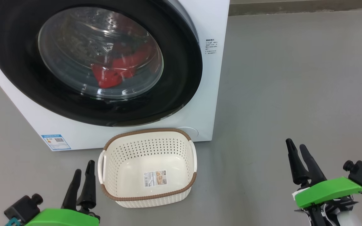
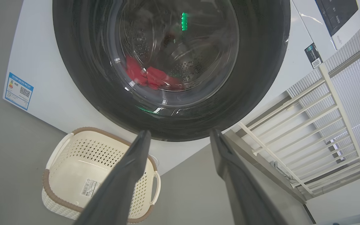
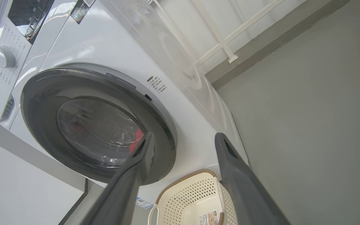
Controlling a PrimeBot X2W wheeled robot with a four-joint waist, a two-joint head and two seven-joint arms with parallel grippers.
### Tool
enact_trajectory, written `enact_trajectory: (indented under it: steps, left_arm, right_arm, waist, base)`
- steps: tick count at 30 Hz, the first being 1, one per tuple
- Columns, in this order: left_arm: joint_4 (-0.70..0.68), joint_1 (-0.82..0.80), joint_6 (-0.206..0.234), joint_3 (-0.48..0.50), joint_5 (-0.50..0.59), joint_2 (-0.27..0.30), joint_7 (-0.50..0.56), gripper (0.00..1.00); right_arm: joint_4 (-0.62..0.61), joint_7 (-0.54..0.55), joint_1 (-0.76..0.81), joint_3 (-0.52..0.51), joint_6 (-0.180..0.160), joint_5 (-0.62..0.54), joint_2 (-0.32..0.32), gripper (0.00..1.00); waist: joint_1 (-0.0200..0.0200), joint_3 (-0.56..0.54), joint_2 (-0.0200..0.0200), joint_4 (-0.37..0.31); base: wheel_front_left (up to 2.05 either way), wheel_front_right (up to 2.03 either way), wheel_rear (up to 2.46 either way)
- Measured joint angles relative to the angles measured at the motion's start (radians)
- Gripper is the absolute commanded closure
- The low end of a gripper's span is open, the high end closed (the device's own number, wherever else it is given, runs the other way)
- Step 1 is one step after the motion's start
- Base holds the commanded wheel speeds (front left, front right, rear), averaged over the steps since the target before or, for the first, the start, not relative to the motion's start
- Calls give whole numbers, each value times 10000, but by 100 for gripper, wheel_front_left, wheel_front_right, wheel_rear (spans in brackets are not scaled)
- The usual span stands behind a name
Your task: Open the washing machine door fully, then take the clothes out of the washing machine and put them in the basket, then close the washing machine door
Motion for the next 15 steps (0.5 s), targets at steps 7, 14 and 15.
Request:
enact_trajectory:
  steps: [7, 14, 15]
  left_arm:
    - [-92, -19, 63, -71, 761, 4, -180, 0]
    - [-153, -231, 100, -105, 1521, 8, -389, 0]
    - [-157, -241, 102, -107, 1655, 10, -431, 0]
  right_arm:
    - [-153, -222, -140, 61, 0, -779, -15, 0]
    - [-224, -420, -332, 188, 0, -1519, -27, 0]
    - [-238, -439, -337, 209, 0, -1597, -27, 0]
  waist:
    - [-1, 40, 0, 18]
    - [0, 112, 0, 44]
    - [0, 113, 0, 45]
  base:
    - [0, 0, 0]
    - [0, 0, 0]
    - [0, 0, 0]
